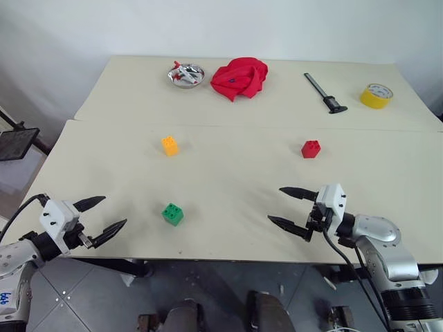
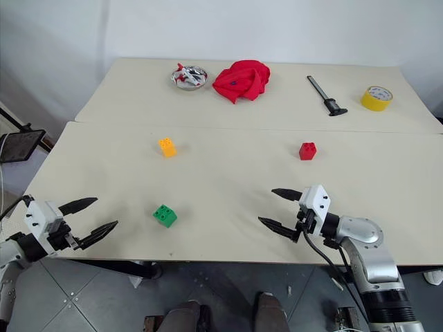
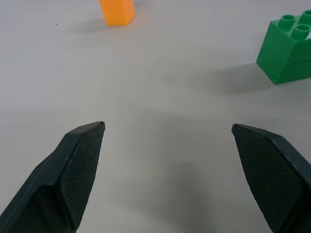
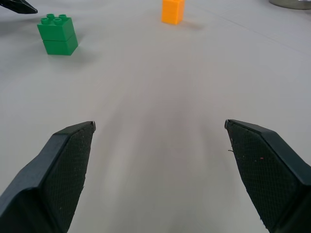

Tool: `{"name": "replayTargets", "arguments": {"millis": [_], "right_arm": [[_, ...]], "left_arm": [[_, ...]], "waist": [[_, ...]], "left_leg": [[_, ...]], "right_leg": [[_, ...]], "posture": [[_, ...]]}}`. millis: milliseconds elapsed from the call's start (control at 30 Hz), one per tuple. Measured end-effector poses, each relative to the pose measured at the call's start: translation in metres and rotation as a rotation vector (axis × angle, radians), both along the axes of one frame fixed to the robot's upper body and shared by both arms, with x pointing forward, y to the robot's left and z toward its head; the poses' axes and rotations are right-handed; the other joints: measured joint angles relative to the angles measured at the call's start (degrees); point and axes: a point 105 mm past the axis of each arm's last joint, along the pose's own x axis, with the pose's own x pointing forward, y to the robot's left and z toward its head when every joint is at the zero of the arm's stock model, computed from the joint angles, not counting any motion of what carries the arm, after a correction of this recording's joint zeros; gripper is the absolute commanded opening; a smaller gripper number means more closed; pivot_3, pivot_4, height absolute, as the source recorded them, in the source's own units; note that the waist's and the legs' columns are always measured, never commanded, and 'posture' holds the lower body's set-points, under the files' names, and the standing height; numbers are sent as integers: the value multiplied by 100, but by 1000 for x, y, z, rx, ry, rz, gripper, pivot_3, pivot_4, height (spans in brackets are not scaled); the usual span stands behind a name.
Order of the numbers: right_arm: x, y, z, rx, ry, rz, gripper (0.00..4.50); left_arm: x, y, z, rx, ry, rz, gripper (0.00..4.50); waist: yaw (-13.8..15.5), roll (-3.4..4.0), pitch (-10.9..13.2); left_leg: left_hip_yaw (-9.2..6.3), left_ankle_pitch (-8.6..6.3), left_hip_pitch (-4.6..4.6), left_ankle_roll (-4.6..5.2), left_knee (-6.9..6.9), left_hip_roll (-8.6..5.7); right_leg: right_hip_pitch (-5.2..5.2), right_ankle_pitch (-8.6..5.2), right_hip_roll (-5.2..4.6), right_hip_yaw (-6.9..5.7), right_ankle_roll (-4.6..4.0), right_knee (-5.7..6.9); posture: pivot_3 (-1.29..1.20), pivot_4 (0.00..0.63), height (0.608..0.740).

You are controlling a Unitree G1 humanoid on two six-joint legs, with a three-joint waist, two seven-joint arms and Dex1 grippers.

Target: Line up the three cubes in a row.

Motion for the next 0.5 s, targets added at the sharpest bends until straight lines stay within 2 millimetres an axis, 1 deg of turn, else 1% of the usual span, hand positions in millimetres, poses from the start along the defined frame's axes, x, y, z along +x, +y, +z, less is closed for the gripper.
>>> {"name": "replayTargets", "arguments": {"millis": [100, 167, 233, 300, 367, 400, 433, 500], "right_arm": [[1, 0, 1, -1, -7, -11, 4500], [4, -4, 6, 18, -31, -67, 4500], [8, -19, 14, 59, -74, -191, 4500], [9, -44, 19, 85, -105, -343, 4500], [7, -69, 21, 106, -128, -488, 4500], [4, -86, 20, 131, -142, -601, 4500], [0, -103, 16, 141, -148, -710, 4500], [-5, -123, 6, 136, -139, -852, 4500]], "left_arm": [[0, 2, 0, 11, -5, 14, 4466], [5, 4, 6, 3, -30, 42, 4466], [11, 1, 20, -42, -67, 40, 4466], [14, -18, 40, -97, -119, -29, 4466], [15, -43, 55, -141, -142, -133, 4466], [15, -62, 60, -153, -136, -222, 4466], [14, -82, 62, -151, -123, -321, 4466], [11, -111, 60, -119, -83, -477, 4466]], "waist": [[0, 0, 0], [12, 0, 0], [41, 0, 0], [84, -1, 0], [107, -1, -1], [132, 0, -2], [150, 0, -2], [136, 2, -3]], "left_leg": [[-1, 0, 0, 0, 0, 0], [-2, 0, -1, 0, 0, 0], [-4, 0, -7, 0, 3, 2], [-7, -1, -9, 7, 3, 2], [-8, -5, -5, 14, 3, -5], [-4, -4, -4, 16, 3, -14], [2, -4, -4, 16, 4, -23], [12, -4, 0, 17, 4, -31]], "right_leg": [[0, 0, 0, 0, 0, 0], [0, 0, -1, -2, 0, 2], [1, 1, -14, -10, 2, 6], [1, 3, -33, -19, 6, 11], [1, 6, -44, -22, 11, 9], [3, 8, -46, -26, 16, 8], [5, 9, -46, -28, 16, 8], [4, 8, -41, -28, 16, 2]], "posture": [[0, 150, 740], [0, 150, 740], [0, 150, 740], [0, 150, 740], [0, 150, 740], [0, 150, 740], [0, 150, 740], [0, 150, 740]]}}
